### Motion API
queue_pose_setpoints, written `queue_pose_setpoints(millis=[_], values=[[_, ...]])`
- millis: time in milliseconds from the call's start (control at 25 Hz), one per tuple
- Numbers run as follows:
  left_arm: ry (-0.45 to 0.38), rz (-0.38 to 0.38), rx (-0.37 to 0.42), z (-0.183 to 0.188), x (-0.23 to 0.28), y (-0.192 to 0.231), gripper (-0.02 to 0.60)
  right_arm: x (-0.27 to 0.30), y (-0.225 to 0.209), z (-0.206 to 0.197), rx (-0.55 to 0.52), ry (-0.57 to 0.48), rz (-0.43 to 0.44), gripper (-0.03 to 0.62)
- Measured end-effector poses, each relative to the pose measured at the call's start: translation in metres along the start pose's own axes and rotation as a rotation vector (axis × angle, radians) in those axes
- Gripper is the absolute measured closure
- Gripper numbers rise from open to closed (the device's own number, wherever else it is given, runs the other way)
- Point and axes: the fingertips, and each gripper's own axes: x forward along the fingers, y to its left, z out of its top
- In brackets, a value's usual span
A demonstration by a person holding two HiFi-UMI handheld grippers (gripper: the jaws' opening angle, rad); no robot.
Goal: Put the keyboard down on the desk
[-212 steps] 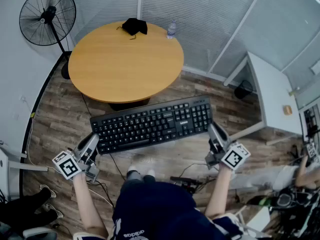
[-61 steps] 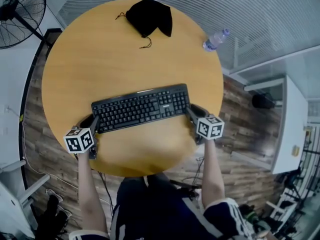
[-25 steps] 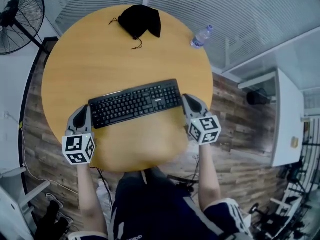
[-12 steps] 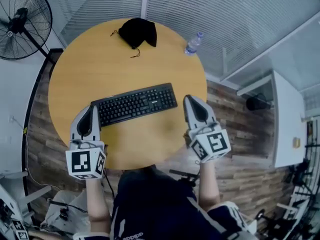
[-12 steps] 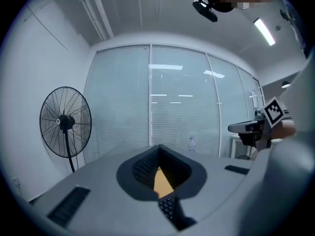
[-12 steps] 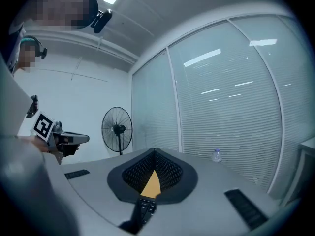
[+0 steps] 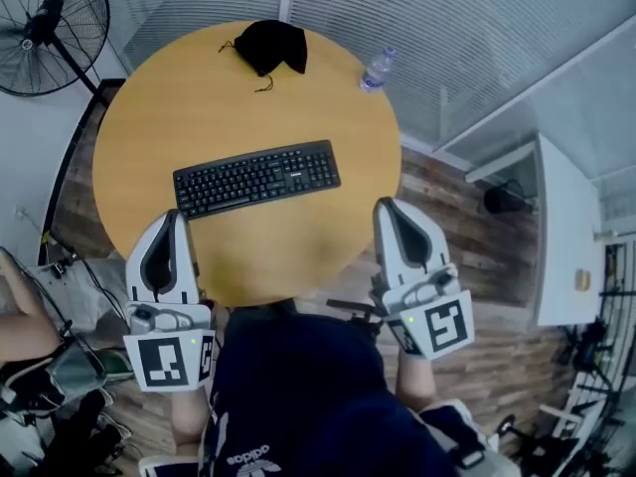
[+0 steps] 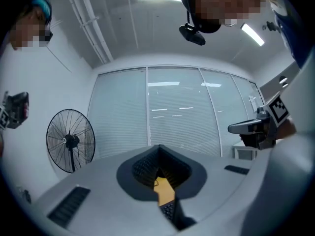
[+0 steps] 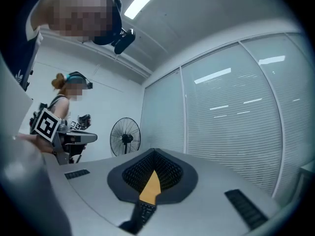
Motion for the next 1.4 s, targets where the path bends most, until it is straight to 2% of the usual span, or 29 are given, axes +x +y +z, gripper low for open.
queue_pose_setpoints(millis=[160,360,560,720,1000,1200,1400], values=[[-0.012,-0.001,-0.001,-0.001,-0.017,-0.015,0.58,-0.02,0.012,-0.004,-0.001,0.006,0.021,0.591],[-0.038,0.035,-0.003,-0.005,-0.036,-0.023,0.58,-0.044,0.022,-0.019,-0.004,0.028,-0.005,0.591],[-0.042,0.013,-0.028,-0.008,-0.04,-0.044,0.58,-0.058,0.019,-0.035,0.028,0.06,-0.036,0.591],[0.004,0.003,-0.038,-0.021,-0.039,-0.052,0.58,-0.065,0.016,-0.043,0.038,0.076,-0.05,0.591],[0.012,0.007,-0.048,-0.03,-0.032,-0.046,0.58,-0.063,0.015,-0.044,0.054,0.072,-0.046,0.591],[0.033,0.015,-0.039,-0.034,-0.027,-0.043,0.58,-0.056,0.011,-0.029,0.006,-0.007,-0.019,0.592],[0.052,0.026,-0.054,-0.039,-0.027,-0.041,0.58,-0.054,0.009,-0.031,0.002,0.025,-0.026,0.592]])
